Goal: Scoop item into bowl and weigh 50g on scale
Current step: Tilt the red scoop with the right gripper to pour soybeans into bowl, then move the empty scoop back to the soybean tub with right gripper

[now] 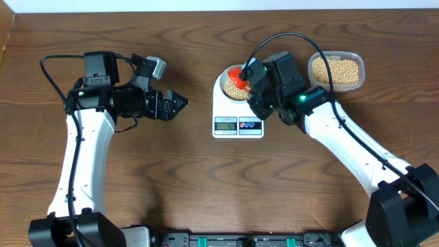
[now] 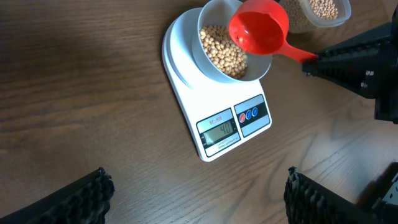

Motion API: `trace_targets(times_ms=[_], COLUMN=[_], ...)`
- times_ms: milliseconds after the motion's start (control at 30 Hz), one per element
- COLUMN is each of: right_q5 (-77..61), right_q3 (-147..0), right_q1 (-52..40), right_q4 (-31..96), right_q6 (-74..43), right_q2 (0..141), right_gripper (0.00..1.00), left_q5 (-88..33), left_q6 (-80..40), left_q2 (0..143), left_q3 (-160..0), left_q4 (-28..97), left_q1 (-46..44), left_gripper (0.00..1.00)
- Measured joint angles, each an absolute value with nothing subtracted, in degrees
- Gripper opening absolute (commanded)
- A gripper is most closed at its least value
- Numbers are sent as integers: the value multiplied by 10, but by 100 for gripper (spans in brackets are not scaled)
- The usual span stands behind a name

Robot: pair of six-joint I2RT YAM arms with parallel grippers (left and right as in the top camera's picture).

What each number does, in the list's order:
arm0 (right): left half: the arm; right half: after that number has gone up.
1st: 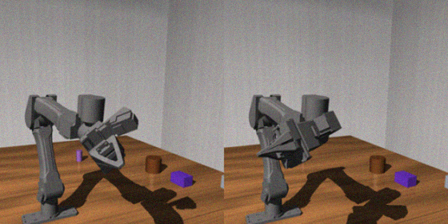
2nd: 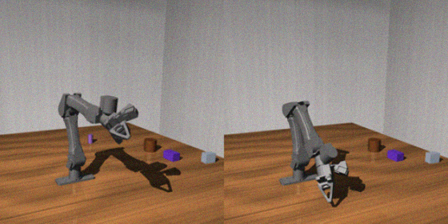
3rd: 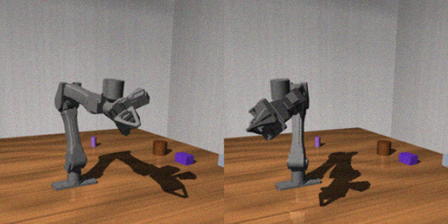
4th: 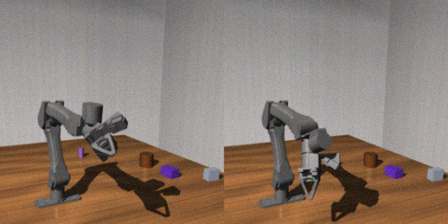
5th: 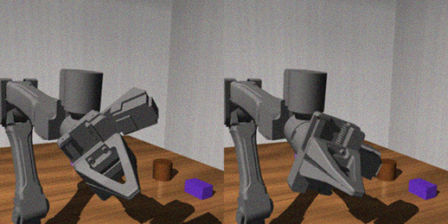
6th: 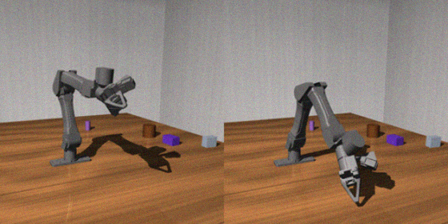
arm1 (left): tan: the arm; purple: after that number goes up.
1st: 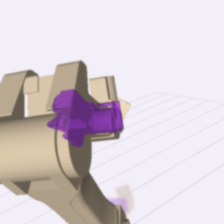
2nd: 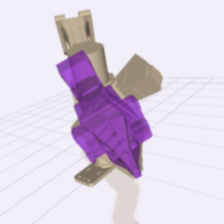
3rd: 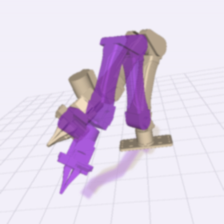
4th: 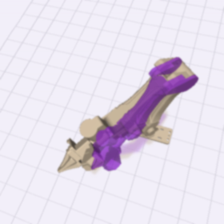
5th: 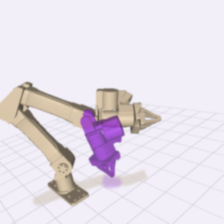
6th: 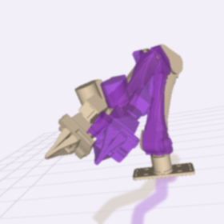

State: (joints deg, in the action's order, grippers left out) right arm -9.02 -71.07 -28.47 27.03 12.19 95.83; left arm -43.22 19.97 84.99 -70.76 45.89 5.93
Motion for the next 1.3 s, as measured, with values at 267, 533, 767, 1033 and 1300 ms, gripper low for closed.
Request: trace_targets(times_ms=[267, 533, 767, 1033, 1300], right_q5=[-92, -92, -92, -93, -88], right_q3=[-711, -711, -711, -711, -711], right_q1=[-285, -282, -254, -225, -204], right_q4=[268, 262, 262, 259, 310], right_q6=[122, 131, 128, 76, 55], right_q2=[958, 958, 945, 857, 762], right_gripper=[1, 1, 1, 1, 1], left_q5=[-432, -432, -432, -432, -432], left_q6=[200, 200, 200, 200, 200], left_q2=[850, 850, 850, 850, 850], left_q3=[-708, -708, -708, -708, -708], left_q4=[459, 459, 459, 459, 459], left_q1=[59, 59, 59, 59, 59], left_gripper=[90, 90, 90, 90, 90])
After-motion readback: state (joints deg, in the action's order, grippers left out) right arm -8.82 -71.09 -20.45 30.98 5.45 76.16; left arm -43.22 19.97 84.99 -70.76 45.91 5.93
